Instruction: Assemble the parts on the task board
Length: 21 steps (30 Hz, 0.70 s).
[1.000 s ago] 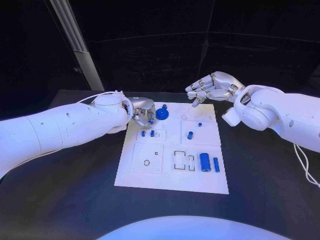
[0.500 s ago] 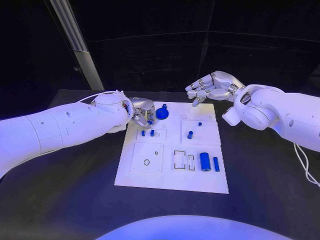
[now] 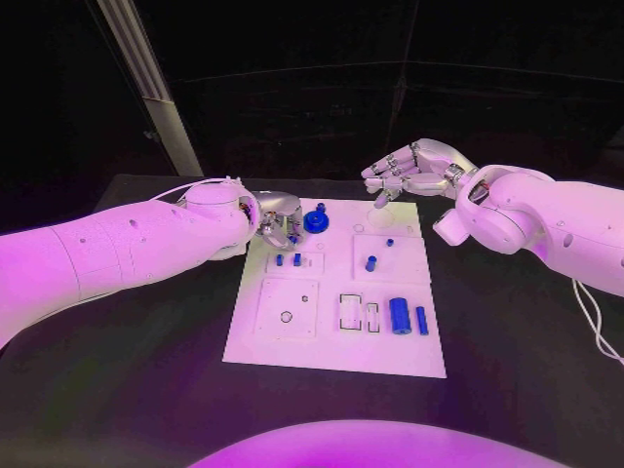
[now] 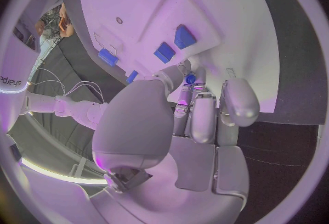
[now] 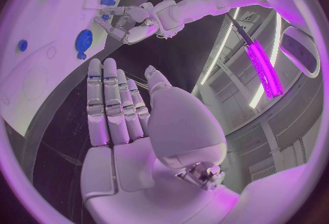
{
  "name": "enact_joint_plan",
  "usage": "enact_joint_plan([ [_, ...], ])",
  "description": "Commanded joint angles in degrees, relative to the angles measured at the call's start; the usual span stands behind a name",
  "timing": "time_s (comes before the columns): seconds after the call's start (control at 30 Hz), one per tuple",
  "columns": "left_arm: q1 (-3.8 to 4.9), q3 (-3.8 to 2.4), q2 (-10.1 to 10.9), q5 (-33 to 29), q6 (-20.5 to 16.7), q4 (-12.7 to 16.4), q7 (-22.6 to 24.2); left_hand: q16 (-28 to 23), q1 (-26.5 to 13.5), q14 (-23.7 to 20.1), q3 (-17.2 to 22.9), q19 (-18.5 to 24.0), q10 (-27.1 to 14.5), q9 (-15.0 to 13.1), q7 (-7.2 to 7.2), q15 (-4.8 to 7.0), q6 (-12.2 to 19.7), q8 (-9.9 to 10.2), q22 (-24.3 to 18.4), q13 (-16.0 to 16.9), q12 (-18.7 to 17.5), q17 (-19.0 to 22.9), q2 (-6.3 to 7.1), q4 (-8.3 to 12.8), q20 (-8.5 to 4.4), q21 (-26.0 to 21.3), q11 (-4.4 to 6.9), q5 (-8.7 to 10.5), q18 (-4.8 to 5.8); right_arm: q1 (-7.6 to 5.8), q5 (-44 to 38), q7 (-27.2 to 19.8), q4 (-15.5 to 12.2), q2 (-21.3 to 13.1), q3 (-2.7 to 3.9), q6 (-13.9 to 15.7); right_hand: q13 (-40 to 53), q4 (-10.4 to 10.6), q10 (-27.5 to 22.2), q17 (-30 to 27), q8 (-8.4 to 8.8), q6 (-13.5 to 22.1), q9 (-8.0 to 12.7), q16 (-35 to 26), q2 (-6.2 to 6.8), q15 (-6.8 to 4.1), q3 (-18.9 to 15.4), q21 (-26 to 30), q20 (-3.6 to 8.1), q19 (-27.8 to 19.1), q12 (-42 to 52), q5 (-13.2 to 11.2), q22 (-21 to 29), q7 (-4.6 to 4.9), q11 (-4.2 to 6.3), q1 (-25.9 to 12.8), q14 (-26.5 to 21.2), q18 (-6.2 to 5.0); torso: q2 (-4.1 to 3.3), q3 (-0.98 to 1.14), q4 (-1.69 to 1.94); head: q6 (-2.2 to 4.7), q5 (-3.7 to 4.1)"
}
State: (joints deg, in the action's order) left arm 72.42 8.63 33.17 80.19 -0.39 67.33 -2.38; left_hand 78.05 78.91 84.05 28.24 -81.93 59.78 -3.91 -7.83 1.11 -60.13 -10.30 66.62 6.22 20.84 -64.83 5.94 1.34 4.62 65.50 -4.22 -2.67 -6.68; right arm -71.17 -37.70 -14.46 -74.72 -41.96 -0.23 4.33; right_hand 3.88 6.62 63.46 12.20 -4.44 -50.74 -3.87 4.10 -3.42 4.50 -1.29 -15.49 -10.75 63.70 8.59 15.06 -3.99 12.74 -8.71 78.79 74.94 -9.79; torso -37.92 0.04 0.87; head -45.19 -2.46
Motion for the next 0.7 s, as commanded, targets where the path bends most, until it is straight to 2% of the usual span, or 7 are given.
enact_joint_plan([
  [0.03, 0.04, 0.0, -0.2, -0.08, -0.25, 0.07, 0.26, -0.06, -0.04, 0.92, 0.12, 0.12, 0.37, -0.07, -0.16, -0.44, -0.21, 0.14, 0.02, -0.09, -0.28, -0.05, -0.71, -0.1, 0.19, -0.3, -0.01, -0.04, 1.06, -0.1, 0.05, -0.44, -0.07, 0.02, 0.03, -0.36, -0.03, 0.22, -0.32, -0.09, -0.32, 0.25, -0.02, -0.23, -0.21, 0.38, 0.18, 0.39, -0.17, 0.19, 0.34, 0.29, 0.07, 0.16, 0.05, -0.31, -0.02, -0.72, 0.01, 0.03, -0.01, -0.06, 0.03],
  [0.7, 0.04, 0.15, -0.73, -0.08, 0.92, -0.38, -0.73, 0.1, -0.36, 0.93, 0.01, 0.16, 0.66, 0.02, -0.26, -0.44, -0.05, 0.71, 0.03, -0.28, -0.64, -0.1, -0.57, -0.27, 0.27, -0.37, -0.06, -0.03, 1.0, -0.1, 0.05, -0.39, -0.15, -0.09, 0.03, -0.3, -0.03, 0.22, -0.32, -0.09, -0.32, 0.25, -0.02, -0.23, -0.21, 0.38, 0.18, 0.39, -0.17, 0.19, 0.34, 0.29, 0.07, 0.16, 0.05, -0.31, -0.02, -0.72, -0.01, 0.02, -0.03, -0.23, 0.21],
])
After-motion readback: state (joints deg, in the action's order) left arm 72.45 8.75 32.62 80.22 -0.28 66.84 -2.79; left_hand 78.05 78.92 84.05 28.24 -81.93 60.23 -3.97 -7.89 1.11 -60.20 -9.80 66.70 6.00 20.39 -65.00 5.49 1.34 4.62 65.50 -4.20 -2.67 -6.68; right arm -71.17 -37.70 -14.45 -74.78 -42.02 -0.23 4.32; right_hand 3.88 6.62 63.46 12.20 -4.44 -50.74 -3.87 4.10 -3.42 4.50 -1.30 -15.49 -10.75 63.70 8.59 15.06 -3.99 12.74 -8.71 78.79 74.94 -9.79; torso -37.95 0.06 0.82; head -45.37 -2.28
